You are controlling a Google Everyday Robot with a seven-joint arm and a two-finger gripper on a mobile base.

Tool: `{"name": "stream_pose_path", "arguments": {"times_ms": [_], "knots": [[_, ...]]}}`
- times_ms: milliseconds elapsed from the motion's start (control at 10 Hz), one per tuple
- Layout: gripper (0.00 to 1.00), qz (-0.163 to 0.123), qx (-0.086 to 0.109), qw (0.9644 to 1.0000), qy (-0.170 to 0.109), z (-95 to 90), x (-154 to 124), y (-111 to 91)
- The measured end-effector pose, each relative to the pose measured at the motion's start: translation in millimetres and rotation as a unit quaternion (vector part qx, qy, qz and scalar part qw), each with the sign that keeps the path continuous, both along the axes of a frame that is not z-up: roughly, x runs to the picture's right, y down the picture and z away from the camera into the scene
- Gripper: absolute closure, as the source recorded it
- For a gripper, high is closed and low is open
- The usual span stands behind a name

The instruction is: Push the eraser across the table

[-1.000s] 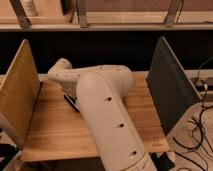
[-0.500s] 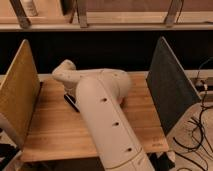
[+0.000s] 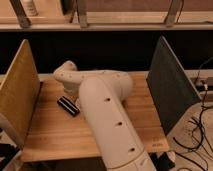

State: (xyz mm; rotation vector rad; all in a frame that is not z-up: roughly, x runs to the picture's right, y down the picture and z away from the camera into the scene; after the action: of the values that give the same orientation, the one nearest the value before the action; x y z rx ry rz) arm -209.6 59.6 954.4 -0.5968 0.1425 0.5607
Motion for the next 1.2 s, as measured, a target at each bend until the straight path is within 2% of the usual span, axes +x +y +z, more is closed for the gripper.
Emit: {"name": "stream_pose_path", "arguments": {"times_ms": [200, 400, 600, 800, 1000, 1200], "knots": [[1.00, -0.012, -0.007, 0.9996, -0.024, -27.5, -8, 13], [1.00, -0.026, -0.012, 0.9991, -0.030, -41.9, -5, 29], [1.00, -0.029, -0.014, 0.9991, -0.027, -42.9, 0, 37], [1.00, -0.029, -0.011, 0.9992, -0.026, -43.1, -1, 35], [1.00, -0.027, -0.004, 0.9989, -0.038, -47.1, -12, 32], [1.00, -0.035, -0.002, 0.9972, -0.065, -63.2, -33, 38]]}}
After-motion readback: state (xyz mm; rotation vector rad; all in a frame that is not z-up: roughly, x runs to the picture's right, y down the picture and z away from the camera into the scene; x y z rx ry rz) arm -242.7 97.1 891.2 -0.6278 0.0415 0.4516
